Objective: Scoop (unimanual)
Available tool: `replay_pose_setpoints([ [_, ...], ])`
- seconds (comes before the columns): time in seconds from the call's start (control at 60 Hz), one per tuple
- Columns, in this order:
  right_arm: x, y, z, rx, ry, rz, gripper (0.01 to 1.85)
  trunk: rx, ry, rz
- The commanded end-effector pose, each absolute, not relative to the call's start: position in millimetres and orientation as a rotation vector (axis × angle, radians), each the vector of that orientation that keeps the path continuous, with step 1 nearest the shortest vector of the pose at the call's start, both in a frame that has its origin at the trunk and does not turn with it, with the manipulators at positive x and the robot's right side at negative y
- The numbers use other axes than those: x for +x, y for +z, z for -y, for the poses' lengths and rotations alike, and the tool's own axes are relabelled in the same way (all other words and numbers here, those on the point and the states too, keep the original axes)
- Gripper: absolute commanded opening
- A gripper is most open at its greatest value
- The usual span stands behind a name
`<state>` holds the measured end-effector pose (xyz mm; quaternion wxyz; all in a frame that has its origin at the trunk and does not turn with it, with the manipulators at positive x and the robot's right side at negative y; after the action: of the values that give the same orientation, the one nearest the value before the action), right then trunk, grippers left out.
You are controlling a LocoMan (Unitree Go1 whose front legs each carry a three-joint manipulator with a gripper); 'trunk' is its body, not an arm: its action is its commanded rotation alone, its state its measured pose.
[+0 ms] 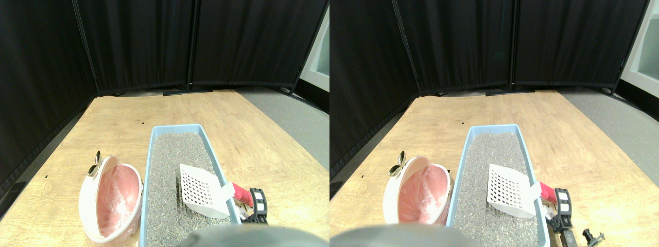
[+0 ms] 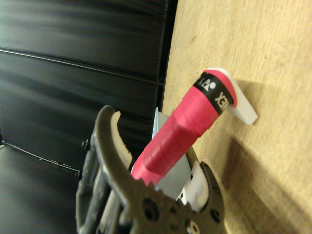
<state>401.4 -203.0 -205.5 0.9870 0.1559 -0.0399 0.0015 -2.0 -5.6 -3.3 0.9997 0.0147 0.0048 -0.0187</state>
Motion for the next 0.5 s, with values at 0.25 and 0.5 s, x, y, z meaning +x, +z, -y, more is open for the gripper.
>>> replay_pose_setpoints([
  [0.25,411.8,-207.1,208.0,0.314,-0.030,0.094,0.81,0.004,-0.039,-0.024],
  [0.5,422.3,-208.4,211.6,0.302,-0.026,0.079,0.82,0.006,-0.042,-0.026],
])
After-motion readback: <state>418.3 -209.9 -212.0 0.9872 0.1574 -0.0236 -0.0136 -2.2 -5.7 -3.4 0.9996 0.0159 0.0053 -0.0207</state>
